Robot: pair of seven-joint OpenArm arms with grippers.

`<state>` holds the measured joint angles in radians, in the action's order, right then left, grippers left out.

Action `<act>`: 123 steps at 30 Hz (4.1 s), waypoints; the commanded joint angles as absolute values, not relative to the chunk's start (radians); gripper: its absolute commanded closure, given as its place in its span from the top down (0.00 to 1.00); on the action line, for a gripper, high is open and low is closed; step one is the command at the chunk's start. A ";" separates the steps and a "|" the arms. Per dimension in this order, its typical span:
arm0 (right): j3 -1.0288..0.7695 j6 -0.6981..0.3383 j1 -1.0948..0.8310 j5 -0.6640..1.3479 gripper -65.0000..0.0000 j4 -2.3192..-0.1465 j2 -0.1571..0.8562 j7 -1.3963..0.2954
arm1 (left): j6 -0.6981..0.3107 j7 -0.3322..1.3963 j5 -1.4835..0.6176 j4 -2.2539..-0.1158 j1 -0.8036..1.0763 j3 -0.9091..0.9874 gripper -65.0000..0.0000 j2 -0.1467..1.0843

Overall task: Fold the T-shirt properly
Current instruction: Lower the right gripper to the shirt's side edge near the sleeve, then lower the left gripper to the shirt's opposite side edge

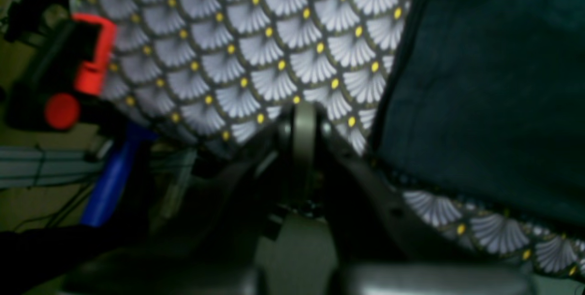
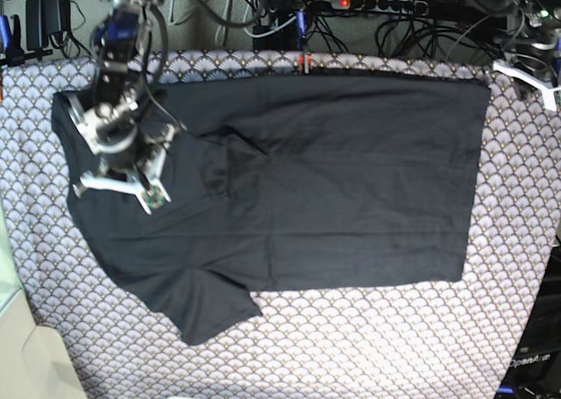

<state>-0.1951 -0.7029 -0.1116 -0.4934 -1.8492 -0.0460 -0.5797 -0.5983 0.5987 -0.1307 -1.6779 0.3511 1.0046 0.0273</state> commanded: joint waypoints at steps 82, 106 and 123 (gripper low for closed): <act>-0.455 -0.698 0.742 -0.380 0.55 -0.289 0.305 0.036 | -0.590 0.754 -0.001 -1.850 0.041 0.874 0.95 0.015; -0.464 -0.698 0.730 -0.374 0.43 -0.378 0.401 0.027 | -0.590 0.754 -0.001 -1.896 0.065 0.874 0.95 -0.030; -0.464 -0.644 0.714 -0.374 0.82 -0.259 0.398 0.128 | -0.590 0.754 -0.007 -1.943 0.125 0.874 0.95 -0.039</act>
<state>-0.4618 -0.6495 0.6807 -0.3878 -0.2432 0.3840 0.0982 -0.5949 0.7784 0.0071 -1.9251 0.1329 0.8738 -0.0460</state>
